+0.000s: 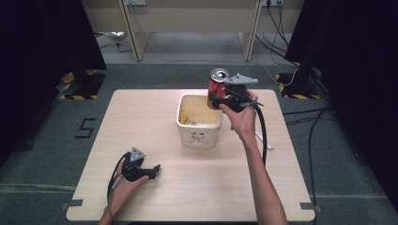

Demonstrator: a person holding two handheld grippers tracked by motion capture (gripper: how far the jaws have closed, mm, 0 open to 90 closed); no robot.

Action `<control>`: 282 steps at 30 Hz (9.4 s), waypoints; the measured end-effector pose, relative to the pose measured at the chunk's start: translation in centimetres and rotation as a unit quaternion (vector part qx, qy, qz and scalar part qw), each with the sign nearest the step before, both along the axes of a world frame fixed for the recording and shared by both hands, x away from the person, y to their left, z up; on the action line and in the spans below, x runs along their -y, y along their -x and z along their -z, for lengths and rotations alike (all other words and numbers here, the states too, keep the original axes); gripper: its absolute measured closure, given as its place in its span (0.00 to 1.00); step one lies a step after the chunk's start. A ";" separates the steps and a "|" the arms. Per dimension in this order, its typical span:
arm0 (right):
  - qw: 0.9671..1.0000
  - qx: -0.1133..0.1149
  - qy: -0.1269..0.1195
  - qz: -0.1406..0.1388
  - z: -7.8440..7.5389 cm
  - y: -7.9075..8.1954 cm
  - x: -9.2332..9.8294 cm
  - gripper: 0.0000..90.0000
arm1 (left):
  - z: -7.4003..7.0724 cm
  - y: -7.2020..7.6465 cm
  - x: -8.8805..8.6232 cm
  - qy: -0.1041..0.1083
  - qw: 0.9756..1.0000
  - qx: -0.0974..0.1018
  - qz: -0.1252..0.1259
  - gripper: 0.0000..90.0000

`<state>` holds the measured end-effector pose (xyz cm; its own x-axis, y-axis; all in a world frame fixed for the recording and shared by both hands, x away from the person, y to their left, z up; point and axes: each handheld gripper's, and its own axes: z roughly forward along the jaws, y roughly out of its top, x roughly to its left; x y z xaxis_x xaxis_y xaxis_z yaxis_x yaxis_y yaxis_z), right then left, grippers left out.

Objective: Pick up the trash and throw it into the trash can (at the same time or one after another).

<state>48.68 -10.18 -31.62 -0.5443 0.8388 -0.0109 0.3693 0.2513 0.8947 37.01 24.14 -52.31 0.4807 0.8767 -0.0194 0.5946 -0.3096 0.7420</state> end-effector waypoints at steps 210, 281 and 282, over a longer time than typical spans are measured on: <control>0.983 -0.136 0.037 0.118 14.0 -3.0 12.1 0.36 | 0.0 0.0 0.0 0.001 1.000 -0.001 0.001 0.15; 0.978 -0.151 0.031 0.144 16.9 -3.7 13.6 0.88 | 0.0 0.0 0.0 0.001 1.000 -0.001 0.001 0.15; 0.978 -0.148 0.028 0.142 16.7 -3.7 13.6 0.88 | 0.0 0.0 0.0 0.001 1.000 -0.001 0.001 0.15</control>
<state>52.34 -23.83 -48.32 -0.2762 0.9591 0.0615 0.6716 0.1468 0.7262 37.00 24.12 -52.32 0.4828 0.8754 -0.0222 0.5950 -0.3093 0.7419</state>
